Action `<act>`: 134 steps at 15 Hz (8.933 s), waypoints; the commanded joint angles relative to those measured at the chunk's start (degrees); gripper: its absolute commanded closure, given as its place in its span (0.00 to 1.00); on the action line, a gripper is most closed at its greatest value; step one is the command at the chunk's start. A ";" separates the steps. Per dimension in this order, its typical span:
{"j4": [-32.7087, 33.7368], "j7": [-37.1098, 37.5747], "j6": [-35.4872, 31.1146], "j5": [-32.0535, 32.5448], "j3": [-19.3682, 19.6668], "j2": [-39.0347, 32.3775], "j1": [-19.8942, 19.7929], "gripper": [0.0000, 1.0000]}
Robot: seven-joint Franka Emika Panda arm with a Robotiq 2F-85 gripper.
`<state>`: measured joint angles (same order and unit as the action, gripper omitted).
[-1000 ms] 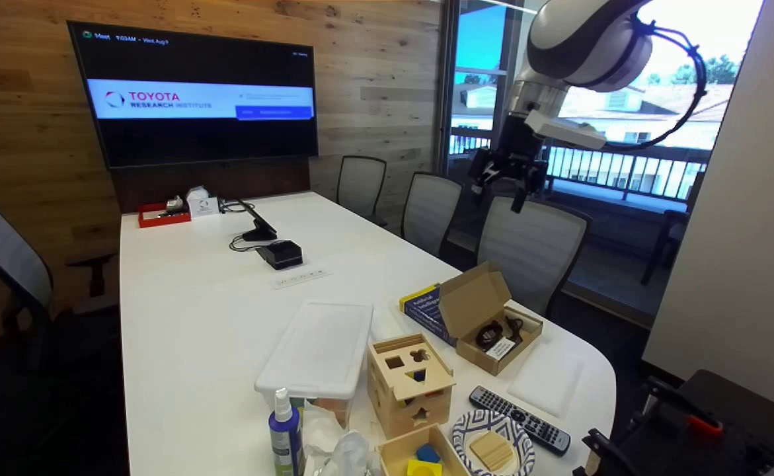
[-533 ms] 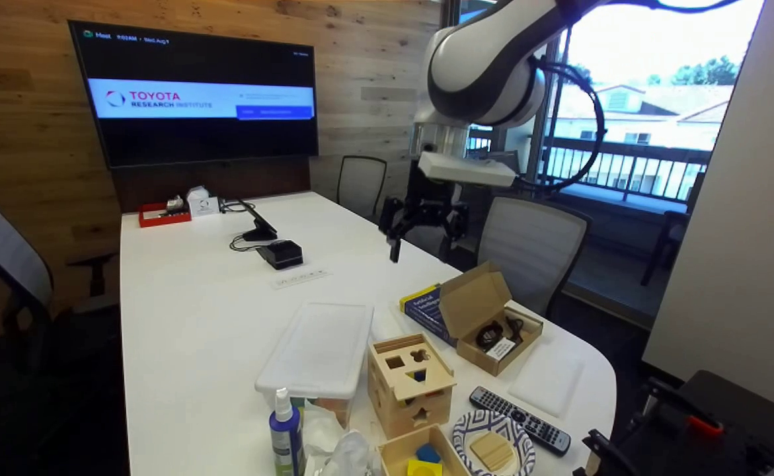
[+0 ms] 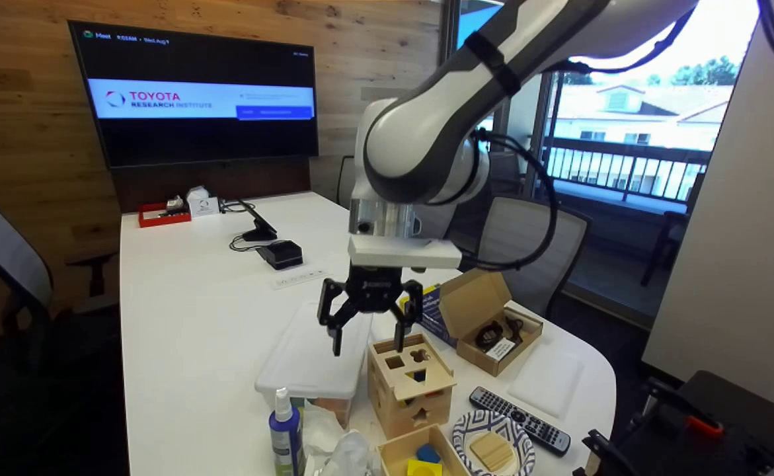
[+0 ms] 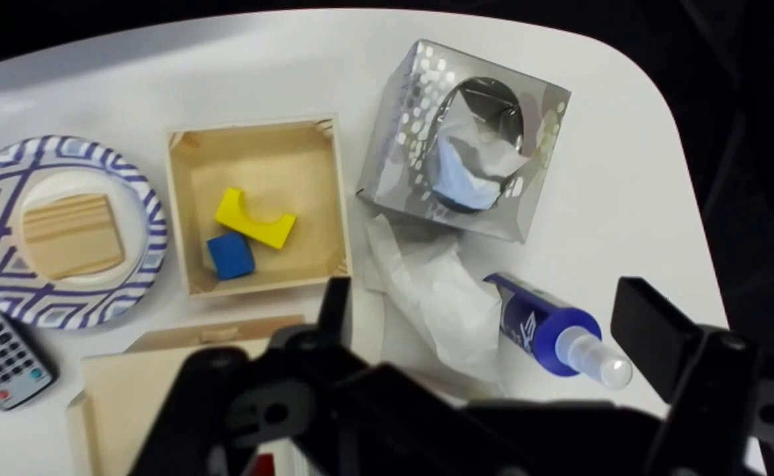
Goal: Use the napkin to wipe the shape sorter
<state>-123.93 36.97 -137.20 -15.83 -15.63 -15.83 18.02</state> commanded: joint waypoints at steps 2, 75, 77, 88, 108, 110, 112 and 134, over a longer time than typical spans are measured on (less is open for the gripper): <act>3.61 3.08 -7.47 -3.46 -0.36 -9.48 3.76 0.00; -10.71 25.40 -25.30 20.86 10.19 -2.66 -9.95 1.00; -6.34 15.54 -26.13 14.24 7.10 -7.20 -11.76 1.00; 11.62 -15.70 -6.41 -6.42 0.00 -19.11 -13.16 1.00; 21.16 40.02 17.80 18.40 20.30 -22.82 3.66 1.00; 24.63 42.35 20.43 21.98 19.88 -24.72 3.73 1.00; 27.66 43.32 21.66 24.72 19.56 -26.79 3.73 1.00; 26.88 20.55 -4.55 14.13 11.69 -30.92 -3.52 1.00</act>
<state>-94.45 61.89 -139.39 2.23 -1.68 -48.03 16.31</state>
